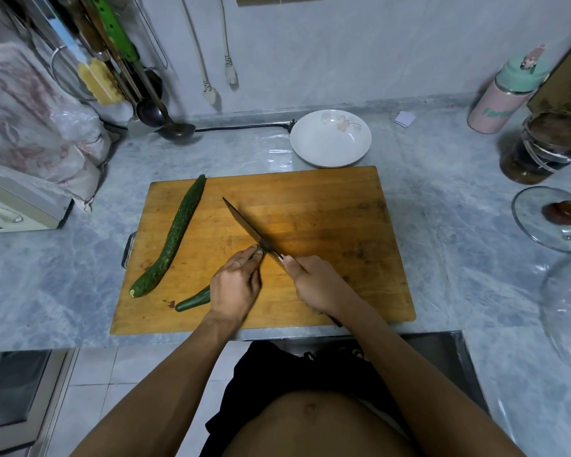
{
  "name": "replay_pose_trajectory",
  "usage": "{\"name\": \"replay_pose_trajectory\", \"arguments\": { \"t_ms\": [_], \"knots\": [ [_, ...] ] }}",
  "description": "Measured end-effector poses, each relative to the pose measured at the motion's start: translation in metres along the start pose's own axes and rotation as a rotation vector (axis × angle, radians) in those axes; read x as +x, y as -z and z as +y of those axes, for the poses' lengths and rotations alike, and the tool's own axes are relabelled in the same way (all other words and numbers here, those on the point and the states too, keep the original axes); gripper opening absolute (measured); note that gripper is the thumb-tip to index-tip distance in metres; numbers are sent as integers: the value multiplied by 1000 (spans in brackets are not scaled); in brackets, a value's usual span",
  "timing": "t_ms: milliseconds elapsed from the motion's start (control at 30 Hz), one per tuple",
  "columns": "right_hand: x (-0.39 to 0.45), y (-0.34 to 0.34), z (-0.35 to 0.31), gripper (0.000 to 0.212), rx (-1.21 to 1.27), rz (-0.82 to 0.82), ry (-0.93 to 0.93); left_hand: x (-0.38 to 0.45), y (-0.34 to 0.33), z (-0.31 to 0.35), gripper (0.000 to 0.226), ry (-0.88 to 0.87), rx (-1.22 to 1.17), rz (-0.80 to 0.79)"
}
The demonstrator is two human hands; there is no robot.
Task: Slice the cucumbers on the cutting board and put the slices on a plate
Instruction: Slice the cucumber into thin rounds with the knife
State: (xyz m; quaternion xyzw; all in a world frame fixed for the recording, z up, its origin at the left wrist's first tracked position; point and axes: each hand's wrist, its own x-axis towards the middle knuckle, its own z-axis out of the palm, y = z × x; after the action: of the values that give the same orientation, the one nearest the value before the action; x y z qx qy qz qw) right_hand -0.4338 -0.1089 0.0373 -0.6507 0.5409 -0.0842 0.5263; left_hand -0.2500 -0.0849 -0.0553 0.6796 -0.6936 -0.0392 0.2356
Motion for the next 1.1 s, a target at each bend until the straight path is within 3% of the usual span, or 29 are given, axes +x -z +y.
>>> {"name": "replay_pose_trajectory", "arguments": {
  "t_ms": [667,1100],
  "knots": [
    [-28,4,-11,48,-120,-32,74,0,-2,0,33,13,-29,37],
    [1,-5,-16,50,-111,-9,36,0,-5,-3,32,18,-59,25]
  ]
}}
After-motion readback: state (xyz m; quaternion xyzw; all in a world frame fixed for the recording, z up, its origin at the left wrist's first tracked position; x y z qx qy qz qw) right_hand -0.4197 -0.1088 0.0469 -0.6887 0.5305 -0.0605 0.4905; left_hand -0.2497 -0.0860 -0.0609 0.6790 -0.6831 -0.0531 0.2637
